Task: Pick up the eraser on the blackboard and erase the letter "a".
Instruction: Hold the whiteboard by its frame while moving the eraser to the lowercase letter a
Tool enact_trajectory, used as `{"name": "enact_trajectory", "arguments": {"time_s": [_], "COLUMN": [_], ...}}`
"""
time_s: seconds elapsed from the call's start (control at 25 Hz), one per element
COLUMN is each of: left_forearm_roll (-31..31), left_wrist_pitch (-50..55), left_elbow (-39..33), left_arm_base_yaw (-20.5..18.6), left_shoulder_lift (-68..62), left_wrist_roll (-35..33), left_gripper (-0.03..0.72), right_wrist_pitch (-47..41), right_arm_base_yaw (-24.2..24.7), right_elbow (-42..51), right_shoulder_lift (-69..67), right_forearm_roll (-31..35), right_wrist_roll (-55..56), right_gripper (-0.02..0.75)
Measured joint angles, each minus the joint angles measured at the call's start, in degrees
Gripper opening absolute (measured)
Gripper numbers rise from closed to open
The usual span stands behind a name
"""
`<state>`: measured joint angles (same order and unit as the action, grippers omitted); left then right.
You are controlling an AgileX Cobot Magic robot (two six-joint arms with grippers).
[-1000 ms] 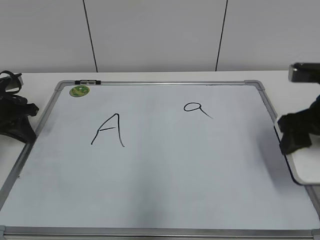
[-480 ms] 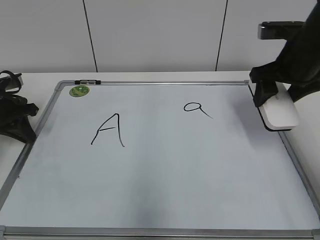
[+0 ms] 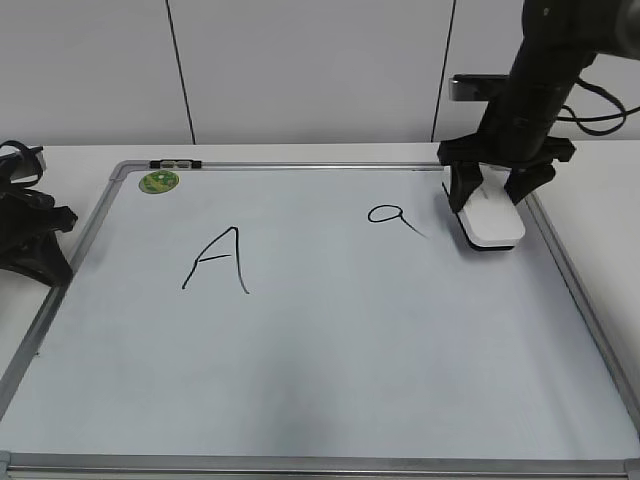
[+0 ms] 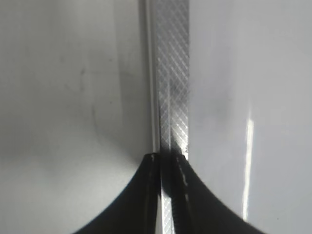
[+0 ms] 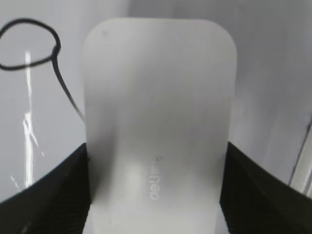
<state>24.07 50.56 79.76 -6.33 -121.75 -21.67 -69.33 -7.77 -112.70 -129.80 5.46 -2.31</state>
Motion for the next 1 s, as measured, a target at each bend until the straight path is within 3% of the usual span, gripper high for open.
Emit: {"name": "enact_trajectory", "arguments": {"time_s": [0.24,1.0], "left_forearm_roll": [0.2,0.2], "left_wrist_pitch": [0.0,0.0], "left_elbow": [0.0,0.0], "left_arm_base_yaw": [-0.1,-0.1], "left_shoulder_lift": [0.0,0.0], "left_wrist_roll": [0.0,0.0], "left_gripper": [0.032,0.031], "right_wrist_pitch": [-0.5,-0.9], "right_arm_base_yaw": [-1.2,-5.9], "right_elbow": [-12.2,-14.7], "right_shoulder_lift": [-8.6,-12.7], "right_forearm_roll": [0.2,-3.5], "right_wrist_roll": [-0.4,-0.4], "right_gripper": [0.534,0.533]}}
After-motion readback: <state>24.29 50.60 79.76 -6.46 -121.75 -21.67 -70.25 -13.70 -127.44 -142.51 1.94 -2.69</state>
